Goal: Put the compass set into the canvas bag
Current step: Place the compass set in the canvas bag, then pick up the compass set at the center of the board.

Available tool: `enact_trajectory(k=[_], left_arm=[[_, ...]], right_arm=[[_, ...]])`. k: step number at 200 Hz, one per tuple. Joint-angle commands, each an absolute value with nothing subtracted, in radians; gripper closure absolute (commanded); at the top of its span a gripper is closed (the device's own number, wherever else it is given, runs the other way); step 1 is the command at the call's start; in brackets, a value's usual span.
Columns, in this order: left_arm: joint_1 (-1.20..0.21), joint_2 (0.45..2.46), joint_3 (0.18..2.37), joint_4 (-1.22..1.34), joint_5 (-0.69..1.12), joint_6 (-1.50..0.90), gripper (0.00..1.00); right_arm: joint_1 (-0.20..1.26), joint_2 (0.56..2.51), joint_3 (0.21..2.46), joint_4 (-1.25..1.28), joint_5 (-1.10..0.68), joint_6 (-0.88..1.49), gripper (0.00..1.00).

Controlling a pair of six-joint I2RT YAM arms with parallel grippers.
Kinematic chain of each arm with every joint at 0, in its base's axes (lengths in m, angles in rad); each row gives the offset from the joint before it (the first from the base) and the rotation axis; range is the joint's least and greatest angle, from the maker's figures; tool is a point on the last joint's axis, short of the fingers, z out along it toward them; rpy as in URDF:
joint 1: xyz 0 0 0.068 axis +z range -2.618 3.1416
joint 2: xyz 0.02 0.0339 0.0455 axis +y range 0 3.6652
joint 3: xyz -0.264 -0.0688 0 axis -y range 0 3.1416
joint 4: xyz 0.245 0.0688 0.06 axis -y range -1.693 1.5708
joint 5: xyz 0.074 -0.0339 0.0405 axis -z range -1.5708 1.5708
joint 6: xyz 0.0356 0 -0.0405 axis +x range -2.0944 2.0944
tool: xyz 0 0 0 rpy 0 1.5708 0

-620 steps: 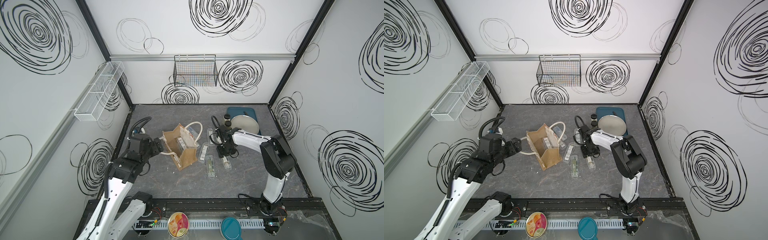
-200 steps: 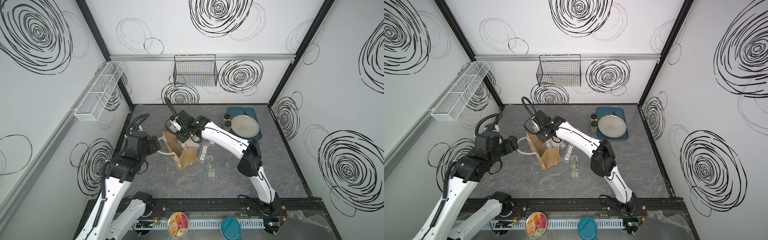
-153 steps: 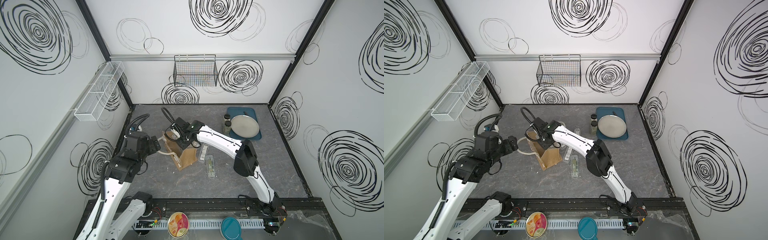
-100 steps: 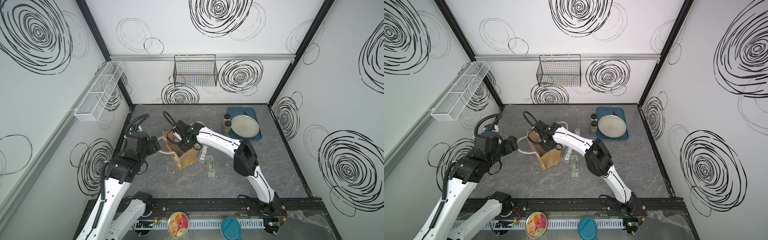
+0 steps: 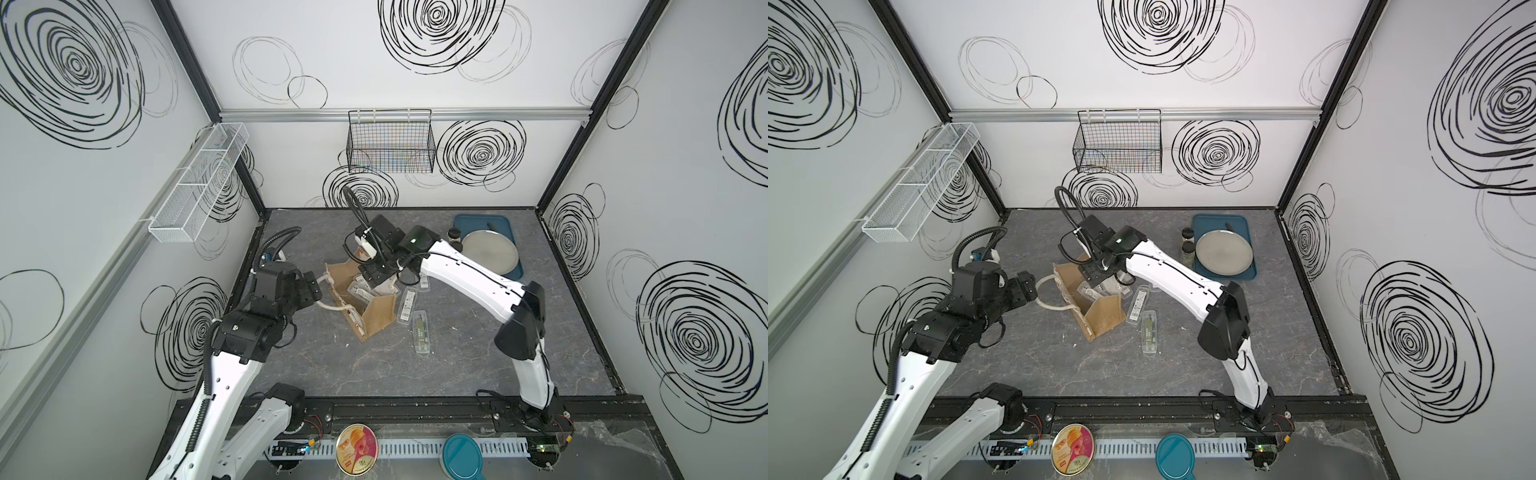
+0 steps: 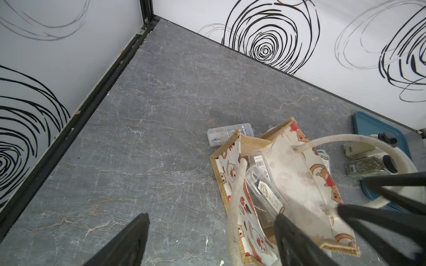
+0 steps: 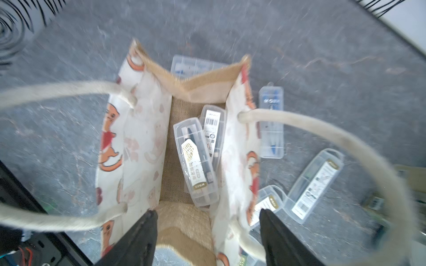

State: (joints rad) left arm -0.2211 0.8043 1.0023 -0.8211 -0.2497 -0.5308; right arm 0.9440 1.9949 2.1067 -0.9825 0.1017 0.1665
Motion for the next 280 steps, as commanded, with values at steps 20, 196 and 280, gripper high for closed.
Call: enact_trajectory(k=[20, 196, 280], left_arm=[[-0.23, 0.805, 1.01, -0.801, -0.247, -0.531, 0.12], [-0.269, 0.805, 0.969, -0.767, -0.245, -0.58, 0.12], [-0.272, 0.808, 0.96, -0.77, -0.255, -0.586, 0.12]], right_arm=[[0.862, 1.741, 1.858, -0.979, 0.2, 0.286, 0.26], [0.563, 1.927, 1.451, -0.625, -0.031, 0.362, 0.27], [0.559, 2.156, 1.616, -0.653, -0.003, 0.345, 0.25]])
